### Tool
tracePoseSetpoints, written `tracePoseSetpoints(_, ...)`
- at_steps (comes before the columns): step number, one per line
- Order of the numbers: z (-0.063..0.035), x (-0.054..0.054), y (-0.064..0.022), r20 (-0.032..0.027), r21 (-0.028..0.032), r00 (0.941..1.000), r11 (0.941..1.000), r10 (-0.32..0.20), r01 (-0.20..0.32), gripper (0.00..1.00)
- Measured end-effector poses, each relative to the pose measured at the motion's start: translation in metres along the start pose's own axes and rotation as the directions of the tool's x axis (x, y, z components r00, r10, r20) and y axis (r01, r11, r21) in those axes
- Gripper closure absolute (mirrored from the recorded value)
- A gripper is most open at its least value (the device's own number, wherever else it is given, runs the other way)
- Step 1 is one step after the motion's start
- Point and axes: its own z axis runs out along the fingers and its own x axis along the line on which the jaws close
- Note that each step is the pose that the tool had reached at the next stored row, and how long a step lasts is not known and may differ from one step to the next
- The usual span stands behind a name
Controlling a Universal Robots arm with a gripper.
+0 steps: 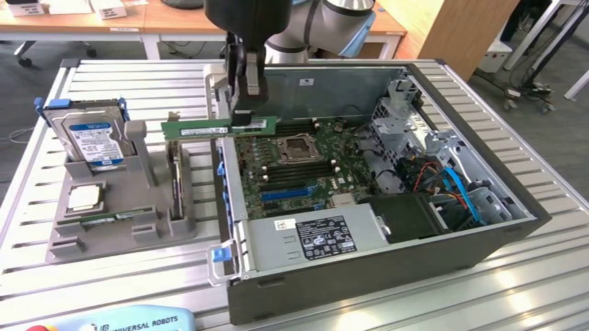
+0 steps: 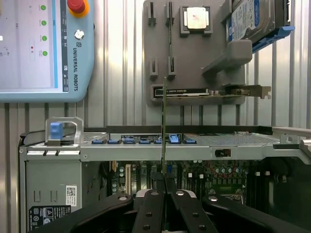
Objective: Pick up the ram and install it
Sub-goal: 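Pick up the ram and move it above insertion slot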
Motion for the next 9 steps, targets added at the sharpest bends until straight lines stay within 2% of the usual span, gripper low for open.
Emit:
tracePoseSetpoints(7,-0.0003,0.000,-0.0069,0.0000,0.0000,1.0000,1.0000,0.001,-0.001,0.88)
tracePoseSetpoints(8,-0.0006,0.000,-0.0121,0.0000,0.0000,1.0000,1.0000,0.001,-0.001,0.88)
tracePoseSetpoints(9,-0.0006,0.000,-0.0133,0.0000,0.0000,1.0000,1.0000,0.001,-0.001,0.88)
